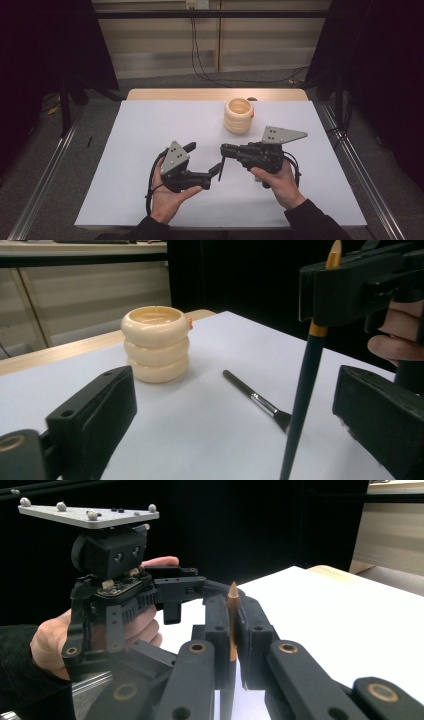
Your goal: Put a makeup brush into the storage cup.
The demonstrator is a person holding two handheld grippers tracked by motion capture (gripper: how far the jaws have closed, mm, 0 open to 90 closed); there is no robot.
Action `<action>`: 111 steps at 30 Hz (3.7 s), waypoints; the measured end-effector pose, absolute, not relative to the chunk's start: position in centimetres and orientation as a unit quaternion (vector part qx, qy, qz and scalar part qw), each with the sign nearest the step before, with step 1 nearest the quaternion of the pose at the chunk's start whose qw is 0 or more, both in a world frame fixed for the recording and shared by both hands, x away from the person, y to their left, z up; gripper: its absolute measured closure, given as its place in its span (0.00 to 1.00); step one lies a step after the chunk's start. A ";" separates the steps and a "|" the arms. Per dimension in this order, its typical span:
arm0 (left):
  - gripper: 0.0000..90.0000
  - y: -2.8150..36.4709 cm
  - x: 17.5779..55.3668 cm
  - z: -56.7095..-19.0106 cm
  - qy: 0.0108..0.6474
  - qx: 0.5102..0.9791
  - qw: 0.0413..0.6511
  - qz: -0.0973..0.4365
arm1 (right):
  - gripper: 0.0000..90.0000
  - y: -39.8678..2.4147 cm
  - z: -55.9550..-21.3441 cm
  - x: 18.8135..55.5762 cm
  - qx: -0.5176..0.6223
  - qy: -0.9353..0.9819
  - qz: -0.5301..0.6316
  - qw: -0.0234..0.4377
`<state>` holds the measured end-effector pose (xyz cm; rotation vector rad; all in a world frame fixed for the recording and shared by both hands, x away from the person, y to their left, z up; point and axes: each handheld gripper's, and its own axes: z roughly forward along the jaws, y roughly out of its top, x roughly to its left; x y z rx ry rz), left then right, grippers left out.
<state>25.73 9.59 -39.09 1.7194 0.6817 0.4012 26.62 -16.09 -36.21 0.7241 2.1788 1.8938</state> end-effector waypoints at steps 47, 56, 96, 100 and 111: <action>0.02 18.8 24.0 -42.6 0.341 0.718 0.562 0.229 | 0.94 -20.5 -34.5 29.4 0.276 0.720 0.616 0.163; 0.01 19.6 24.0 -43.2 0.355 0.707 0.570 0.221 | 0.94 -21.5 -33.4 30.6 0.277 0.722 0.608 0.181; 0.01 20.7 23.7 -43.0 0.342 0.715 0.567 0.224 | 0.94 -22.6 -29.8 40.3 0.327 0.714 0.571 0.238; 0.01 20.7 23.7 -43.0 0.341 0.716 0.567 0.224 | 0.94 -22.5 -30.0 41.5 0.331 0.721 0.559 0.241; 0.02 20.7 23.8 -43.0 0.341 0.715 0.569 0.222 | 0.93 -22.1 -31.2 44.5 0.349 0.723 0.543 0.243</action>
